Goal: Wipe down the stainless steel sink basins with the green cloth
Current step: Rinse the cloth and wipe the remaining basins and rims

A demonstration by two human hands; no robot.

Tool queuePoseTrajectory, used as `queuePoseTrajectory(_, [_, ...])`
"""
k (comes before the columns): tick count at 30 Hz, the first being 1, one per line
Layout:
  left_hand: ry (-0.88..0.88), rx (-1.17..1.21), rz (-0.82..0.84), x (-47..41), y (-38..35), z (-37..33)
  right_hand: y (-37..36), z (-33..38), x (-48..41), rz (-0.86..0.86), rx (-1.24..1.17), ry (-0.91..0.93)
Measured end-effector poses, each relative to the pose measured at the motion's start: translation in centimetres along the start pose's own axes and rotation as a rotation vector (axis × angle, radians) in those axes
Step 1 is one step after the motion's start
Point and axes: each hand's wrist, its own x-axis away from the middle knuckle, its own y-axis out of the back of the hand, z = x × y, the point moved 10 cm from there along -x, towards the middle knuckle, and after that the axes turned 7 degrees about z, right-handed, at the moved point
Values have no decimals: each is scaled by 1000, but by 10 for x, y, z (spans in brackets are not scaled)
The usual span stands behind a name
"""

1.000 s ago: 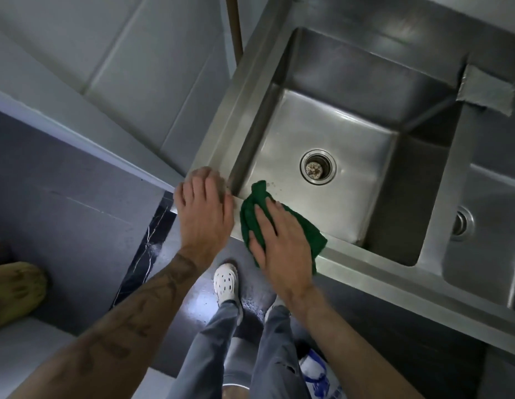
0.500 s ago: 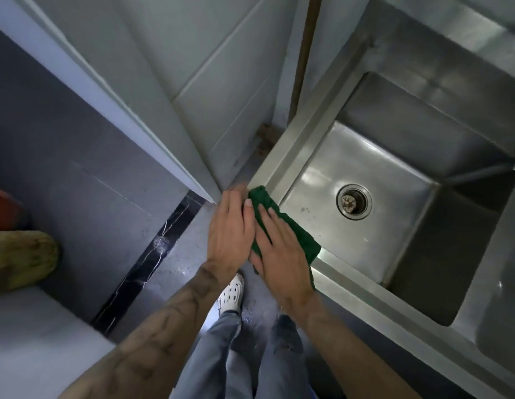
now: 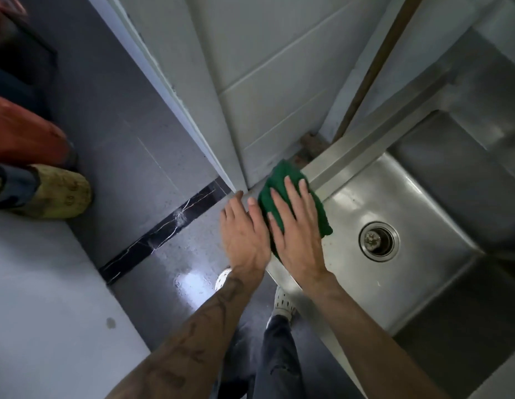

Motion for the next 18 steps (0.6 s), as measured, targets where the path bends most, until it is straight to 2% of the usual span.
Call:
queuePoseTrajectory(3, [92, 22, -96, 3, 1, 0, 0, 10, 4, 94, 80, 296])
queuePoseTrajectory(5, [98, -101, -98, 3, -4, 0, 15, -8, -15, 96, 157, 345])
queuePoseTrajectory(9, [175, -199, -151, 6, -5, 1, 52, -65, -59, -6, 81, 80])
queuePoseTrajectory(11, [183, -267, -150, 6, -7, 1, 49, -58, -57, -54, 22, -13])
queuePoseTrajectory(12, [191, -294, -144, 6, -8, 1, 41, -45, -50, -42, 6, 2])
queuePoseTrajectory(16, [220, -315, -113, 4, -11, 3, 26, -8, -24, 14, 60, 390])
queuePoseTrajectory(18, [191, -341, -112, 4, -12, 2, 39, -37, -43, -12, 118, 421])
